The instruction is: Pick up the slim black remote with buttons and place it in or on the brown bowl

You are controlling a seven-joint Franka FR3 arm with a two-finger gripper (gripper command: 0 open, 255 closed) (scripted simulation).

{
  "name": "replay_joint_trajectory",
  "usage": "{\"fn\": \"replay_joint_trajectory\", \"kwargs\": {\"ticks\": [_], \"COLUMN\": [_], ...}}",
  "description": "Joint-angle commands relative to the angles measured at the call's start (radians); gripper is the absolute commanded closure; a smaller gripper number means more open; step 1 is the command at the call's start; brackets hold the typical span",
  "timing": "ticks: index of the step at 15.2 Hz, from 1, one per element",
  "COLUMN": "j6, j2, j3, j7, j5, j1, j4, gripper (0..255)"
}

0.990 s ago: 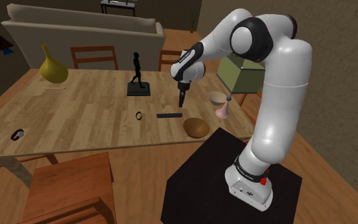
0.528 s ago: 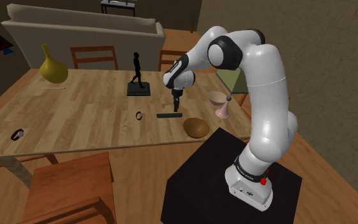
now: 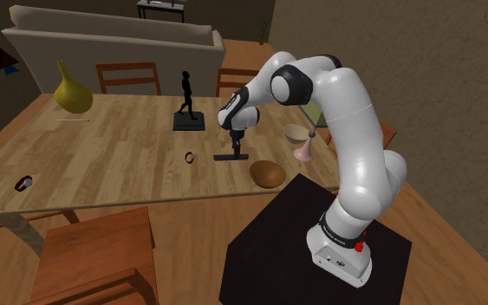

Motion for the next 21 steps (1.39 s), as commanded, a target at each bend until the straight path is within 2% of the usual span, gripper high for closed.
{"fn": "replay_joint_trajectory", "kwargs": {"ticks": [1, 10, 11, 21], "j6": [0.016, 0.027, 0.027, 0.021], "j2": [0.023, 0.041, 0.041, 0.029], "j3": [0.006, 0.010, 0.010, 0.007], "j7": [-0.005, -0.007, -0.007, -0.006], "j5": [0.005, 0.009, 0.009, 0.007], "j1": [-0.005, -0.008, -0.008, -0.006], "j4": [0.008, 0.014, 0.014, 0.009], "gripper": [0, 0, 255, 255]}}
